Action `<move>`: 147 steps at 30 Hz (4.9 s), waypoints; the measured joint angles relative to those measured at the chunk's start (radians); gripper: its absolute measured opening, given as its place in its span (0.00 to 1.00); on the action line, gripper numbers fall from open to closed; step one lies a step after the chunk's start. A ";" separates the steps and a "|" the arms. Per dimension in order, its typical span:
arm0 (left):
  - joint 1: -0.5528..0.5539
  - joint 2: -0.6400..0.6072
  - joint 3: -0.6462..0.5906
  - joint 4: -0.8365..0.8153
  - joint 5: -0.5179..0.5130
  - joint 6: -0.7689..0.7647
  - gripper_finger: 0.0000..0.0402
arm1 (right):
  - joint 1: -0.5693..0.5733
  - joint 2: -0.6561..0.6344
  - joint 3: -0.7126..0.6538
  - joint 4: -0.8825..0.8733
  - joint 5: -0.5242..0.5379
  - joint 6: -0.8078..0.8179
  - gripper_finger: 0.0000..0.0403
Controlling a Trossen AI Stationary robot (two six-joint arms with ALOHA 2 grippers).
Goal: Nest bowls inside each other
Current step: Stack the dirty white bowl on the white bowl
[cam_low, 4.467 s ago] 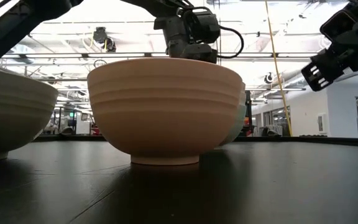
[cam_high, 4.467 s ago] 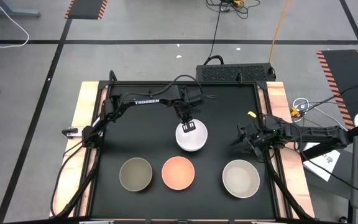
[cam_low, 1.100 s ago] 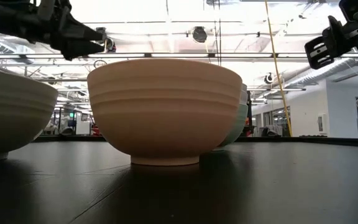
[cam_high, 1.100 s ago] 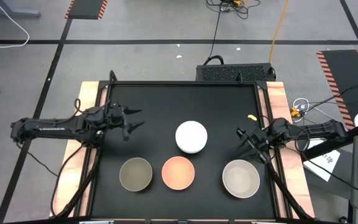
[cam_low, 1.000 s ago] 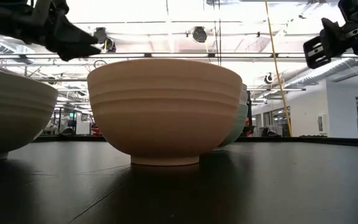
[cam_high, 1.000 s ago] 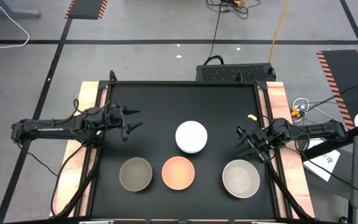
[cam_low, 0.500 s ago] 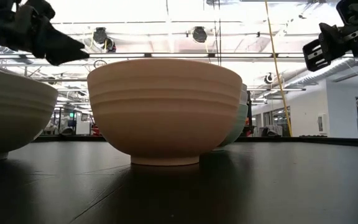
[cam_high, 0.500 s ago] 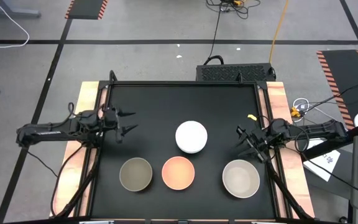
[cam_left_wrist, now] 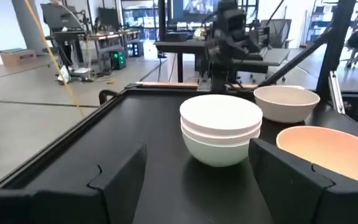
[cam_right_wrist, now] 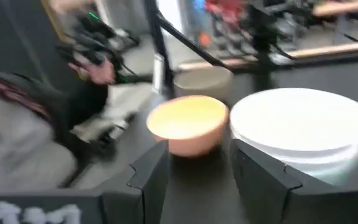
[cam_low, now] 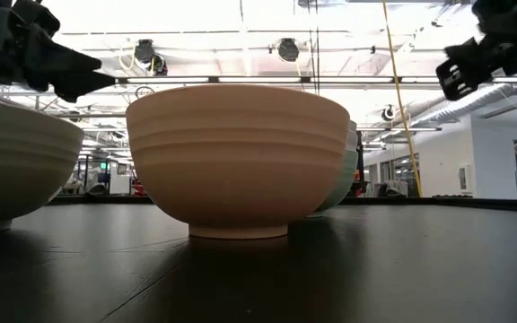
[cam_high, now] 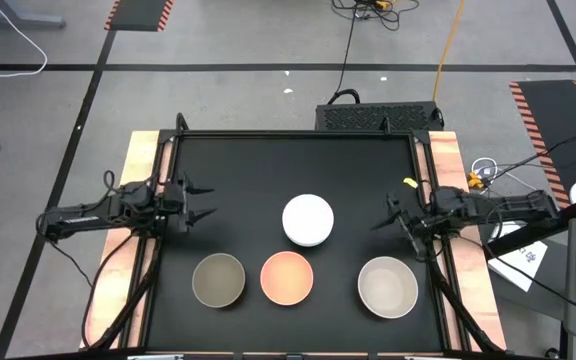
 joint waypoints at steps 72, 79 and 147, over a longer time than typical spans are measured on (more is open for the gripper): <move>0.000 -0.011 0.000 -0.021 0.044 -0.014 0.70 | 0.246 0.506 0.271 -0.747 -0.141 1.100 0.48; 0.000 -0.011 0.000 -0.021 0.044 -0.014 0.70 | 0.246 0.610 0.271 -0.743 -0.143 1.050 0.48; 0.000 -0.012 0.000 -0.010 0.065 -0.004 0.70 | -0.086 0.482 0.744 -0.876 0.329 0.199 0.00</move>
